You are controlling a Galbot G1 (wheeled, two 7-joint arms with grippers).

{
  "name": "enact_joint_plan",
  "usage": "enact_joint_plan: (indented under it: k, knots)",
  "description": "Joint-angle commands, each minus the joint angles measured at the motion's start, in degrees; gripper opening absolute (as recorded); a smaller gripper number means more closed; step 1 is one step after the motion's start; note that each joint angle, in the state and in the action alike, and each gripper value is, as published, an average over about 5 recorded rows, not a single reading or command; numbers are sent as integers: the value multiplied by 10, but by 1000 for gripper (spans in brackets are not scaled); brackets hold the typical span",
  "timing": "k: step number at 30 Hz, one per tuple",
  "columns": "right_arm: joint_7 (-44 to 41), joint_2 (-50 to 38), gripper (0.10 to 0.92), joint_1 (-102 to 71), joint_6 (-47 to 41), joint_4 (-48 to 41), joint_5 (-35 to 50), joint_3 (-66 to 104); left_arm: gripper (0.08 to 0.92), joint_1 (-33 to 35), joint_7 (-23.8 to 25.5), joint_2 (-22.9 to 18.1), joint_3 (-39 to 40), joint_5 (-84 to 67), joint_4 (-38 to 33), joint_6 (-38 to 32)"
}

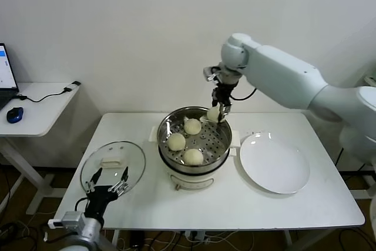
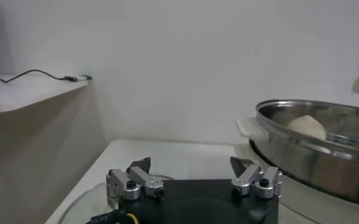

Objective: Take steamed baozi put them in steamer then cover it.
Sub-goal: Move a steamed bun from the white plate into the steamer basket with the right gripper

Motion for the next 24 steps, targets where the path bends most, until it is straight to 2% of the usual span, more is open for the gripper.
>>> enact_joint_plan:
  k: [1,24]
  knots:
    - [7,43,585,-54,-2,-2,-78,-3,823,1,-2,2,1,-2,1,-3]
    - [17,32,585,-101,-3,5,-120,14,823,0,-4,2,2,-8,8,-3]
